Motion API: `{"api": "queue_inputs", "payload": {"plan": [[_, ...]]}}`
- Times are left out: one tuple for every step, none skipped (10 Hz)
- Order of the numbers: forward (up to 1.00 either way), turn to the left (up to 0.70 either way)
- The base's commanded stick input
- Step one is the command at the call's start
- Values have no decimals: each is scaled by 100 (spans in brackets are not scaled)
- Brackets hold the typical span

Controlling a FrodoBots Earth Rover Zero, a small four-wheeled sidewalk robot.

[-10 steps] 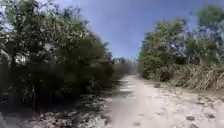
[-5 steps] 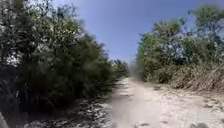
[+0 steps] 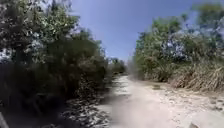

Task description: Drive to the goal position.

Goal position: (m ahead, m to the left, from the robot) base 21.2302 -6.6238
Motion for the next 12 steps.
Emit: {"api": "queue_inputs", "payload": {"plan": [[45,-15],[45,-25],[45,-4],[45,2],[45,2],[45,2],[45,2],[45,2],[45,2],[45,2],[45,2],[45,2]]}}
